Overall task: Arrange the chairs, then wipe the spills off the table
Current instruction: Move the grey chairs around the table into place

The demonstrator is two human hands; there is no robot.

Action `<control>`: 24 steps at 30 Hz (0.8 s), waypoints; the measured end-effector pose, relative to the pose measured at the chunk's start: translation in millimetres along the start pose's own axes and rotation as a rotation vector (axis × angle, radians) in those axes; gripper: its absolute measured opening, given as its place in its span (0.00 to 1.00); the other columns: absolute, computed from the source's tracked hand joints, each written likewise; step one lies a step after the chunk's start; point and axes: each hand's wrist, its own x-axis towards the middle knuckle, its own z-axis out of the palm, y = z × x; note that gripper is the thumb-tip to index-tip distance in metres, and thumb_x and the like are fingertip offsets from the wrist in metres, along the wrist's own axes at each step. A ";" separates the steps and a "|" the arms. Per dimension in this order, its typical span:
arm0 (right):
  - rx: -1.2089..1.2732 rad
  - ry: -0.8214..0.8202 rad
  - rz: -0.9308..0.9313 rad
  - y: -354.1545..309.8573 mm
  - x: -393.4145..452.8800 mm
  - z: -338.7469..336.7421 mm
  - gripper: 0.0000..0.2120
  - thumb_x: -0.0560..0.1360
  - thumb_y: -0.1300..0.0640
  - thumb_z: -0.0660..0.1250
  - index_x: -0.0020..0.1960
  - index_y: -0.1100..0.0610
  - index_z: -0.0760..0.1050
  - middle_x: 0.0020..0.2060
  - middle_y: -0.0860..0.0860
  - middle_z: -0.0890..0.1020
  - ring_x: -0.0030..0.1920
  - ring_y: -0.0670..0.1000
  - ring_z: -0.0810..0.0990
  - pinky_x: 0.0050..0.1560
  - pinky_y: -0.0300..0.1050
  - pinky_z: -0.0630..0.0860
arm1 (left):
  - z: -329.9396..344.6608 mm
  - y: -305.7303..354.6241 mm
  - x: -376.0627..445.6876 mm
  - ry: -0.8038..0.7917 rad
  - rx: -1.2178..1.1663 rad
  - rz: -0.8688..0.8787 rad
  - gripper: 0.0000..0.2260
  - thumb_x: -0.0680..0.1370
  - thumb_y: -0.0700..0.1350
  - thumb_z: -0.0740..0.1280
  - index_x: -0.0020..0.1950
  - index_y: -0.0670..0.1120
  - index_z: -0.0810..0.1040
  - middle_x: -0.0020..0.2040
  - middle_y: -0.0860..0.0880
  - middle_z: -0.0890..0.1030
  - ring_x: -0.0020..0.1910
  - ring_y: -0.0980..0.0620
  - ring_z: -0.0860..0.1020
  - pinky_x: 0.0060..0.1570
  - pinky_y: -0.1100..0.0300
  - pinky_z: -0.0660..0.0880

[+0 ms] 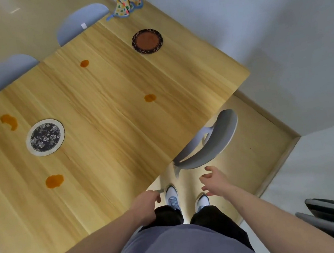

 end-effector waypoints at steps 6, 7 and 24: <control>-0.002 0.034 -0.064 5.1 -21.7 6.7 0.27 0.79 0.55 0.64 0.77 0.53 0.62 0.61 0.51 0.78 0.49 0.53 0.86 0.47 0.50 0.85 | 0.6 -4.0 1.2 0.056 -0.007 0.028 0.19 0.68 0.35 0.68 0.56 0.52 0.78 0.55 0.53 0.77 0.56 0.50 0.78 0.50 0.59 0.76; -0.005 0.041 -0.079 7.5 -25.1 7.1 0.27 0.79 0.55 0.65 0.77 0.53 0.62 0.61 0.51 0.78 0.49 0.53 0.86 0.47 0.51 0.85 | 4.2 -4.6 1.8 0.067 -0.005 0.030 0.18 0.68 0.35 0.68 0.53 0.52 0.78 0.53 0.53 0.76 0.54 0.50 0.78 0.49 0.58 0.77; 0.086 0.094 -0.171 119.8 -120.8 64.1 0.22 0.78 0.56 0.67 0.71 0.53 0.70 0.61 0.52 0.79 0.46 0.55 0.86 0.40 0.48 0.82 | 75.7 -11.5 -67.6 0.250 0.190 0.126 0.23 0.73 0.32 0.66 0.66 0.48 0.74 0.76 0.50 0.64 0.64 0.51 0.75 0.49 0.59 0.75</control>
